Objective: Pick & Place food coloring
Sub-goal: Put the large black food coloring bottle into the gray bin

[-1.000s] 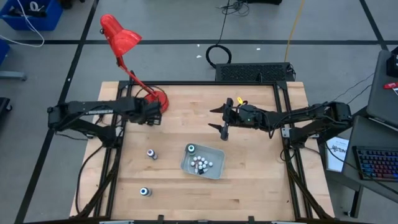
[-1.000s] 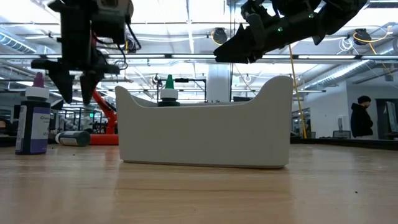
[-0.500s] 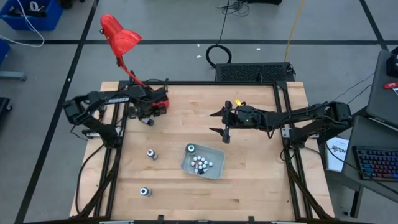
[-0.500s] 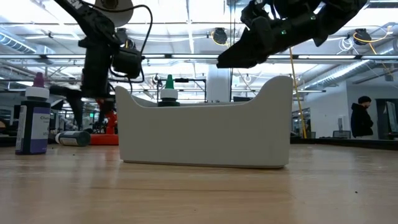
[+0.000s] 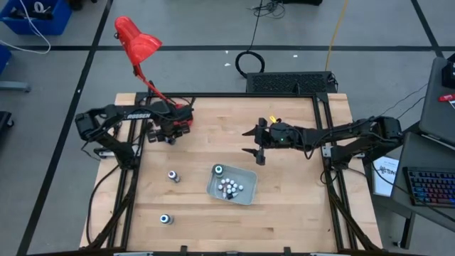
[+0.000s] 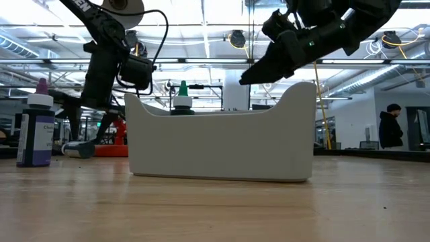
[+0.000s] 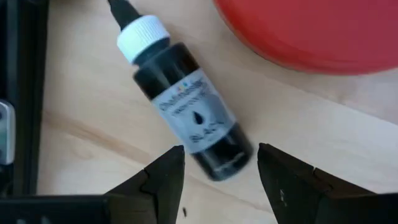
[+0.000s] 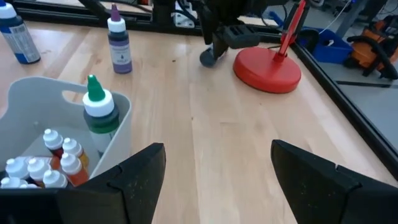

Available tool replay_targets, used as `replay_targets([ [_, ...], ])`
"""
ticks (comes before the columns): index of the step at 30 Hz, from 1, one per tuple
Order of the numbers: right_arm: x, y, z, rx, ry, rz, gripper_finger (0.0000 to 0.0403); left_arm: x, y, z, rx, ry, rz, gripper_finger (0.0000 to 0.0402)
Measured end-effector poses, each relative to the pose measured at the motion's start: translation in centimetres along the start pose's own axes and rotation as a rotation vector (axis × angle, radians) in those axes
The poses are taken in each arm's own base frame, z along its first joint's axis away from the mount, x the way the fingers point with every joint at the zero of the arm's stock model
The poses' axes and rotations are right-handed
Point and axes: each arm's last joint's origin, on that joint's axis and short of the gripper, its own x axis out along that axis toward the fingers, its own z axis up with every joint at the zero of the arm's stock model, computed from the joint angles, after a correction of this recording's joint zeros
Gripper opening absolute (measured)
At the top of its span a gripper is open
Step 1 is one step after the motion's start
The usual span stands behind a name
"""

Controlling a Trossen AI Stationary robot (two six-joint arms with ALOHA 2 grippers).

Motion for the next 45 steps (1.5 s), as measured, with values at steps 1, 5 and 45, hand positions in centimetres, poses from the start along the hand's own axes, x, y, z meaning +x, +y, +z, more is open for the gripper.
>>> replay_targets([
  [1, 0.0, 0.0, -0.2, 0.000, 0.001, 0.000, 0.0276, 0.0, 0.0, -0.2, 0.000, -0.001, -0.002, 0.0205],
  [5, -0.1, 0.1, -0.7, 0.001, -0.012, -0.002, 0.0276, 0.0, 0.1, -0.9, -0.003, -0.016, 0.026, 0.0205],
  [45, -0.7, 0.2, -0.8, 0.008, -0.057, 0.048, 0.0276, 2.5, 0.5, -2.1, 0.412, -0.155, -0.140, 0.0132],
])
